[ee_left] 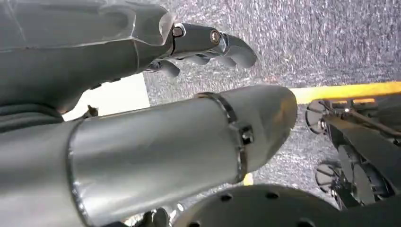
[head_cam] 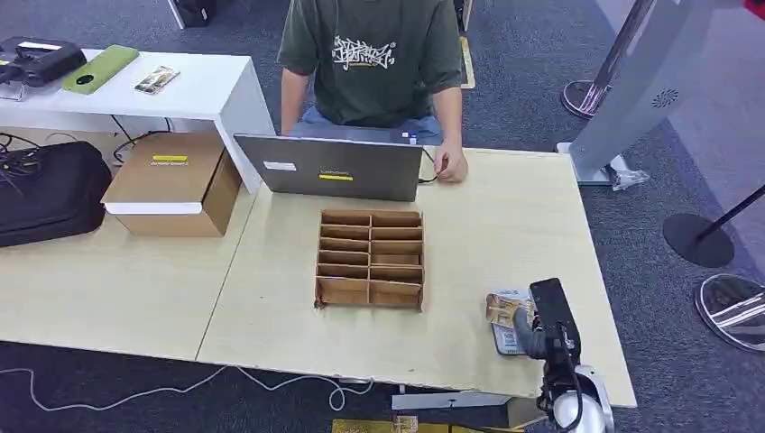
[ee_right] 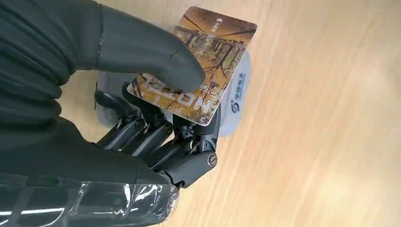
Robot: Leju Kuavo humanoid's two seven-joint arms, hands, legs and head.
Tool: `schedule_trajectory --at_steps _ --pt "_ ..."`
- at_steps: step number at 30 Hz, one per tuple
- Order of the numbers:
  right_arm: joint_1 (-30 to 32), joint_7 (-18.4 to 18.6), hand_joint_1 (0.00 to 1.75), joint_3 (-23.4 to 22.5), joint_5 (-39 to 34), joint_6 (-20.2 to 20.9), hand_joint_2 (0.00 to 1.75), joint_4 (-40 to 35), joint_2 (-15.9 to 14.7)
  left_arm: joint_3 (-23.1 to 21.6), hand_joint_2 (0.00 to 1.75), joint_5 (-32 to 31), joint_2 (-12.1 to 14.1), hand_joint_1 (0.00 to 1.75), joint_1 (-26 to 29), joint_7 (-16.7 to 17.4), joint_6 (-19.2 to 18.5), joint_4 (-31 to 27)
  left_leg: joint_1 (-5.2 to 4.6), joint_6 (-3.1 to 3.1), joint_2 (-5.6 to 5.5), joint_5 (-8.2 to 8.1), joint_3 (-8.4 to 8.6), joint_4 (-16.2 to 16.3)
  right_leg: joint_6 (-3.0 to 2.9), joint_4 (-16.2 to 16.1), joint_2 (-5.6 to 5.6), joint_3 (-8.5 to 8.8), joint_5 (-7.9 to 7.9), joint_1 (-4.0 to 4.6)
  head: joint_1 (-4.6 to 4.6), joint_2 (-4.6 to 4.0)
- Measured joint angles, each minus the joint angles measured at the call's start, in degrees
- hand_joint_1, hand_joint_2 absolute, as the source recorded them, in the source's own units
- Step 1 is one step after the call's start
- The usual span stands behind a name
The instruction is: Pass the card to the sensor for recognition and then transmit it.
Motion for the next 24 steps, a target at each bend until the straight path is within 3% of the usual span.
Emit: schedule_trajectory --at_steps 8,24 --pt "-8.0 -0.2 1.75 -0.7 1.8 -1.0 1.75 11.2 -2.9 -0.6 0.00 0.0 0.5 0.00 -0.2 0.1 0.2 0.0 0.00 0.04 0.38 -0.17 0.61 0.0 0.03 -0.1 0.29 0.47 -0.03 0.00 0.00 0.00" --pt "-11.8 -1.6 1.75 1.4 3.8 -1.1 1.75 17.1 -4.5 -1.0 0.00 -0.8 0.8 0.00 -0.5 0.2 0.9 0.0 0.00 0.02 0.56 -0.21 1.23 0.0 0.07 -0.1 0.43 0.99 -0.03 0.00 0.02 0.00"
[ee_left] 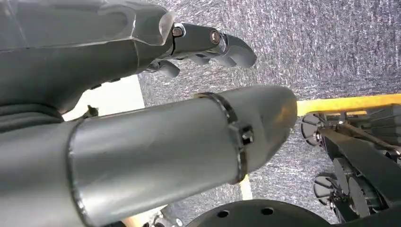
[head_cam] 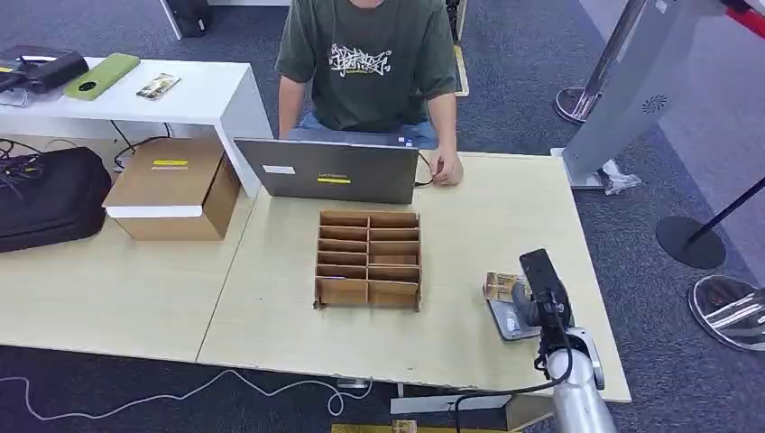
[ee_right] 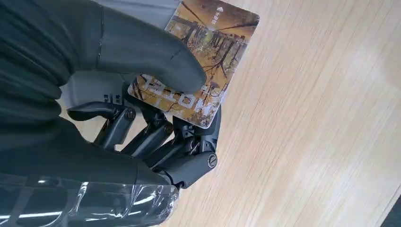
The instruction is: Pass the card to the sensor for recognition and then transmit it.
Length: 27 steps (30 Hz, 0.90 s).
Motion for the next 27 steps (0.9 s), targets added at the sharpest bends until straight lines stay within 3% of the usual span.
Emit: schedule_trajectory --at_steps 6,11,13,19,27 --pt "0.6 -0.5 1.75 1.2 1.6 -3.2 1.75 -0.5 -0.5 0.0 0.00 0.2 0.0 0.00 0.0 -0.2 0.0 0.0 0.00 0.00 -0.02 0.00 0.00 0.0 0.01 0.0 -0.01 0.02 -0.01 0.00 0.00 0.00" --pt "4.1 -0.4 1.75 1.9 9.2 -13.5 1.75 -6.2 -0.2 0.0 0.00 1.7 -0.4 0.00 0.3 -0.5 0.1 0.0 -0.02 0.05 -0.44 0.08 -0.39 0.0 0.03 0.0 -0.37 -0.08 -0.01 -0.02 0.02 0.00" --pt "5.2 -0.4 1.75 2.2 11.9 -15.9 1.75 -9.2 0.5 0.0 0.00 2.1 -0.5 0.00 0.5 -0.7 0.1 0.0 -0.02 0.05 -0.40 0.07 -0.43 0.0 0.03 0.0 -0.31 -0.16 -0.01 -0.03 -0.02 0.00" --pt "8.0 -0.4 1.75 2.7 13.2 -12.6 1.75 -16.6 2.4 0.0 0.00 2.7 -0.9 0.00 0.4 -1.0 -0.4 0.0 -0.01 0.01 -0.39 0.00 -0.52 0.0 -0.04 0.0 -0.29 -0.31 -0.10 -0.01 -0.02 0.00" --pt "8.4 -0.9 1.75 2.7 11.9 -8.5 1.75 -18.1 3.0 0.0 0.00 3.3 -0.9 0.00 0.4 -1.0 -0.8 0.0 -0.01 0.00 -0.39 0.00 -0.56 0.0 -0.08 0.1 -0.30 -0.31 -0.17 0.00 0.00 0.00"
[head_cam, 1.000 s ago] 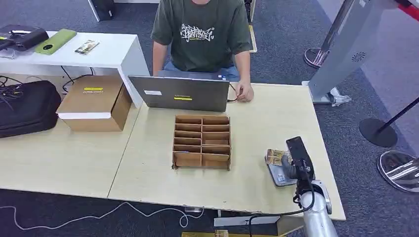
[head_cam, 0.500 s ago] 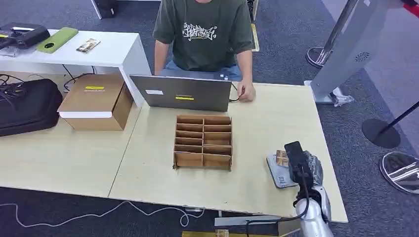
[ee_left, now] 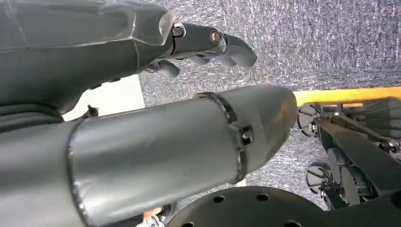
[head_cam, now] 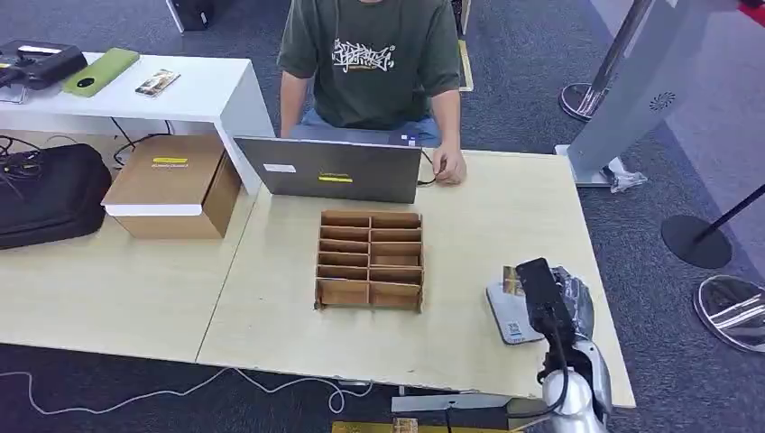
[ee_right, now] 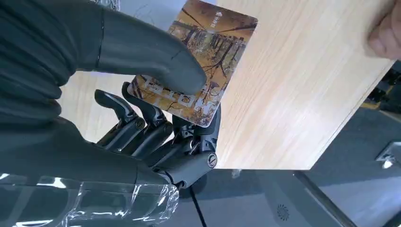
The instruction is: Pass the card to the sensor for recognition and then transmit it.
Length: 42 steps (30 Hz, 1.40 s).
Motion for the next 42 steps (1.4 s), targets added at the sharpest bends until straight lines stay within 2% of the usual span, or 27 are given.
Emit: schedule_trajectory --at_steps 5,10,12,14,33,42 --pt "-0.3 0.5 1.75 0.0 -2.3 4.3 1.75 0.8 -0.2 0.0 0.00 0.2 0.1 0.00 0.0 0.2 0.0 0.0 0.00 -0.01 0.00 -0.01 -0.01 0.0 0.00 0.0 -0.01 -0.01 0.00 0.00 -0.02 0.00" --pt "-0.4 0.6 1.75 0.0 -2.4 4.5 1.75 0.9 -0.3 0.0 0.00 0.2 0.1 0.00 0.0 0.2 0.0 0.0 0.00 -0.01 0.00 -0.01 -0.01 0.0 0.00 0.0 -0.01 0.00 0.00 0.00 -0.02 0.00" --pt "-0.8 0.7 1.75 0.0 -3.5 5.8 1.75 2.1 -0.9 0.0 0.00 0.1 0.2 0.00 0.0 0.2 -0.1 0.0 0.00 -0.01 0.00 -0.01 -0.01 0.0 0.00 0.0 -0.01 -0.01 0.00 0.00 -0.02 0.00" --pt "-3.1 -0.1 1.75 0.0 -5.7 7.2 1.75 8.1 -3.5 0.0 0.00 -0.8 0.8 0.00 0.0 0.8 -0.1 0.0 0.00 -0.01 0.00 -0.01 -0.02 0.0 0.00 0.0 -0.01 -0.02 0.00 0.00 0.00 0.00" --pt "-6.6 -2.5 1.75 1.8 -5.3 7.1 1.75 14.3 -5.4 0.0 0.00 -0.2 0.9 0.00 0.0 0.8 -0.2 0.0 0.00 -0.02 0.00 -0.01 -0.02 0.0 0.00 0.0 0.00 -0.03 0.00 0.00 -0.02 0.00" --pt "-8.3 -1.6 1.75 3.9 -4.1 8.4 1.75 16.8 -6.6 0.0 0.00 -0.2 0.9 0.00 0.0 0.9 -0.2 0.0 0.01 -0.02 0.03 -0.01 0.02 0.0 0.00 0.0 0.01 0.00 0.00 0.01 0.00 0.00"
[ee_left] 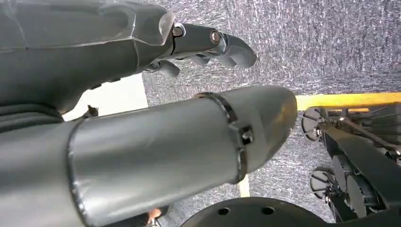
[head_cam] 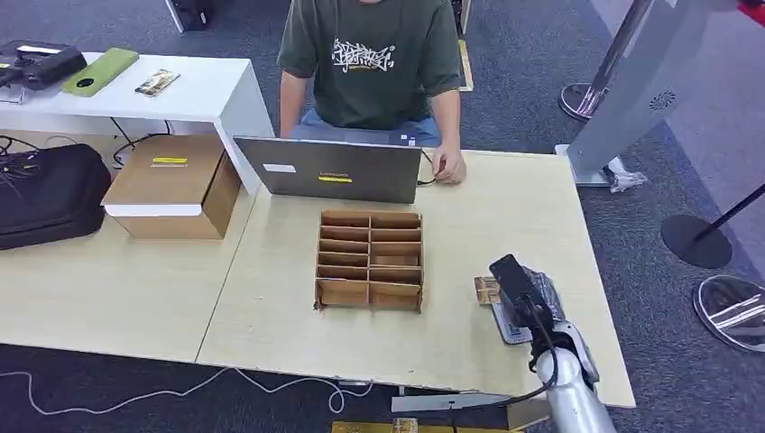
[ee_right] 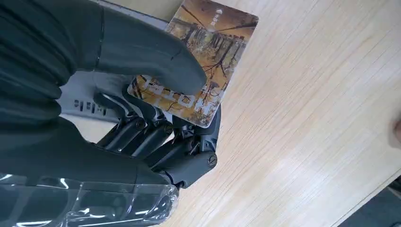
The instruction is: Pass the card to the sensor for recognition and then transmit it.
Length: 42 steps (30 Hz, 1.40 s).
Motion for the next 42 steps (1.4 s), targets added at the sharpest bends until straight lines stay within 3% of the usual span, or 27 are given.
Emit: schedule_trajectory --at_steps 17,26,37,41,42 --pt "-0.8 -0.3 1.75 0.9 -0.7 -1.3 1.75 1.5 -1.0 0.0 0.00 -1.1 0.2 0.00 0.0 0.0 0.2 0.0 0.00 0.00 0.03 0.00 0.13 0.0 0.01 0.0 0.00 0.13 0.02 0.00 -0.02 0.00" --pt "1.8 -2.9 1.75 0.9 -2.2 -7.5 1.75 -3.6 -1.0 0.0 0.00 -0.4 0.1 0.00 0.1 -0.1 0.2 0.0 -0.01 0.00 -0.02 -0.01 0.04 0.0 0.01 0.0 -0.03 0.05 0.00 -0.01 -0.02 0.00" --pt "4.8 -7.1 1.75 0.8 -4.9 -10.9 1.75 -12.2 0.4 0.0 0.00 -0.8 -0.1 0.00 0.0 -0.2 0.3 0.0 0.00 0.00 -0.01 -0.01 -0.03 0.0 -0.01 0.0 -0.02 -0.03 -0.02 0.00 -0.02 0.00" --pt "4.9 -7.5 1.75 0.9 0.0 -15.6 1.75 -13.4 0.9 0.0 0.00 -1.2 -0.2 0.00 -0.1 -0.2 0.6 0.0 0.00 0.00 0.00 -0.01 -0.04 0.0 -0.01 0.0 -0.02 -0.03 -0.02 0.00 0.00 0.00" --pt "4.8 -7.2 1.75 1.2 4.1 -18.6 1.75 -13.6 1.1 0.0 0.00 -1.5 -0.2 0.00 -0.1 -0.3 0.6 0.0 0.00 0.00 -0.01 -0.01 -0.04 0.0 -0.01 0.0 -0.02 -0.02 -0.02 0.00 0.00 0.00"
